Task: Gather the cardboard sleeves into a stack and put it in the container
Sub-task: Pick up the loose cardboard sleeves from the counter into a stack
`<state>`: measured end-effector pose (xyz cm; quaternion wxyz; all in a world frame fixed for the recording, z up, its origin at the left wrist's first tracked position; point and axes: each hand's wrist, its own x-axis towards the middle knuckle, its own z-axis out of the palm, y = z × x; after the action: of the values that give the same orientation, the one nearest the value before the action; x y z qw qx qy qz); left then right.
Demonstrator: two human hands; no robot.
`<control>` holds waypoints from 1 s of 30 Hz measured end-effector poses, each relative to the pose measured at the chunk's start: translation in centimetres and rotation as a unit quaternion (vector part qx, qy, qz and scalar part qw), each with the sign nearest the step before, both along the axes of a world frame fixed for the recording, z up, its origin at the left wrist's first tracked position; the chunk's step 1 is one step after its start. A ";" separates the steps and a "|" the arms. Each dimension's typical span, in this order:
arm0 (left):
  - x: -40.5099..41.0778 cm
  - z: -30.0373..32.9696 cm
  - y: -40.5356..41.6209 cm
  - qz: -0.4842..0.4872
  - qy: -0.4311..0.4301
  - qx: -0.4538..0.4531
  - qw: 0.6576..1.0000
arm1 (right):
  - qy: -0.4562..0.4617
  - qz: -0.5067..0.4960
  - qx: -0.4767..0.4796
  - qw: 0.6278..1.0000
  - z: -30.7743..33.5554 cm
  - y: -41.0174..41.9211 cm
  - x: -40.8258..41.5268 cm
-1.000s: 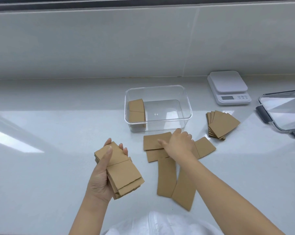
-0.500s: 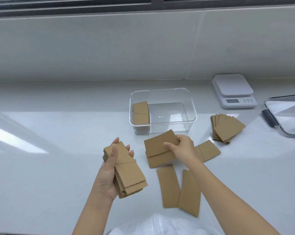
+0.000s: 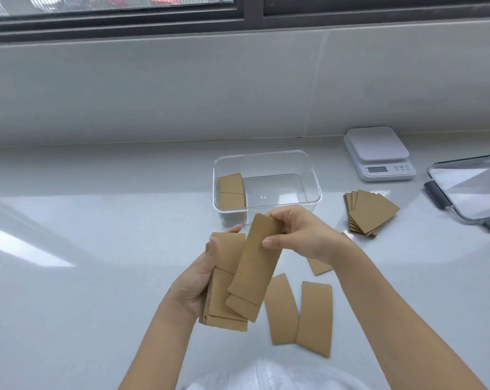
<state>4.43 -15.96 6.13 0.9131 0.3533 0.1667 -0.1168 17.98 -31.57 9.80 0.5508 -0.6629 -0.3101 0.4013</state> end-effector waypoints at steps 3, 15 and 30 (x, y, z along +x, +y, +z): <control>0.7 0.5 -1.0 -0.053 -0.003 0.040 0.998 | -0.057 -0.055 -0.010 0.997 0.4 1.3 -1.1; 0.5 -1.0 -1.2 -0.004 0.001 0.021 1.000 | -0.278 -0.116 -0.063 0.952 -0.5 1.9 -2.4; -0.1 -2.1 0.4 0.073 -0.074 -0.065 0.992 | -0.352 0.086 -0.404 0.840 -10.0 -0.2 -3.5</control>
<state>4.30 -15.58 4.00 0.9500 0.2876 0.1164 -0.0336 14.52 -31.79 -0.22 0.0510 -0.8940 -0.3494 0.2760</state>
